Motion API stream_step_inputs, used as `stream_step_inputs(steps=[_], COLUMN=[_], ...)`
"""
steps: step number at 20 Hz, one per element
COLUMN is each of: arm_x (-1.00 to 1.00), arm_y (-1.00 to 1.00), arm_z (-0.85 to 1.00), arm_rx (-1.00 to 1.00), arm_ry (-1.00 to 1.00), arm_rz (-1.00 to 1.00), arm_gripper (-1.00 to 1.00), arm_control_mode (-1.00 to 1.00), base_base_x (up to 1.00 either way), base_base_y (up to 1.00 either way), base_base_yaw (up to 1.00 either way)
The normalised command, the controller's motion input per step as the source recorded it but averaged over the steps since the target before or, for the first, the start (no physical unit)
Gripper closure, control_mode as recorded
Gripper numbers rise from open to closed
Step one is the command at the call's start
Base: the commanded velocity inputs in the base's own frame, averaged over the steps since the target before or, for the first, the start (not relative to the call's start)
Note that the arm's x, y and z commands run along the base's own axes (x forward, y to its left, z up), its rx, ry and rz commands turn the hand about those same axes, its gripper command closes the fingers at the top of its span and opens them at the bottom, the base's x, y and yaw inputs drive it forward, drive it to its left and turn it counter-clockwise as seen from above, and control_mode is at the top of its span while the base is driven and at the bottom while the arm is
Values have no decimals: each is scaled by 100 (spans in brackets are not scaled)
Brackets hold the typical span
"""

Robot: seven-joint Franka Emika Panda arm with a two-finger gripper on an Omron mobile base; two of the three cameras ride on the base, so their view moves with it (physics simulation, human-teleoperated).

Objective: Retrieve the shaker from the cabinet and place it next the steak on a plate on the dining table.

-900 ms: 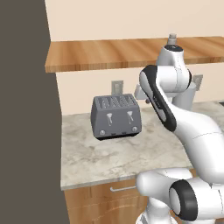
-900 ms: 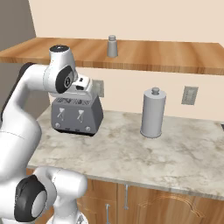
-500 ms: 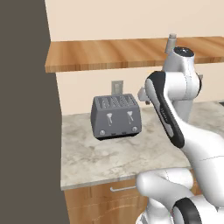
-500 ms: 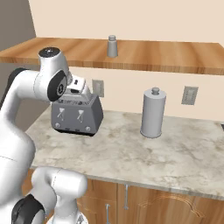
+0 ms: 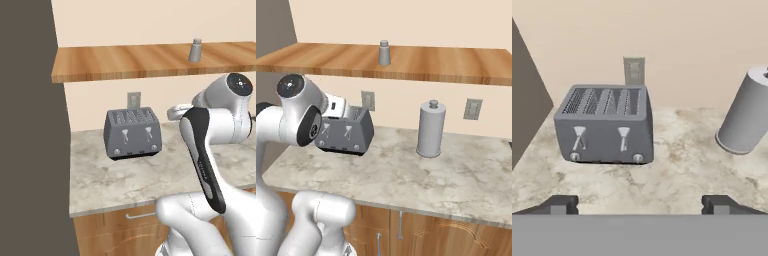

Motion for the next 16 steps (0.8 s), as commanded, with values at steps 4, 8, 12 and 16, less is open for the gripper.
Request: stream_step_inputs(steps=[4, 8, 12, 16], arm_x=[-10, -16, -6, 0], arm_y=[-33, -36, -30, -31], arm_z=[53, 81, 86, 82], arm_rx=[0, 0, 0, -1], arm_ry=[-7, -11, -10, -6], arm_rz=[0, 0, 0, 0], arm_gripper=[-100, -100, -100, -100], arm_control_mode=[-100, -100, -100, -100], base_base_x=[0, 0, 0, 0], base_base_y=[0, 0, 0, 0], base_base_yaw=[0, 0, 0, 0])
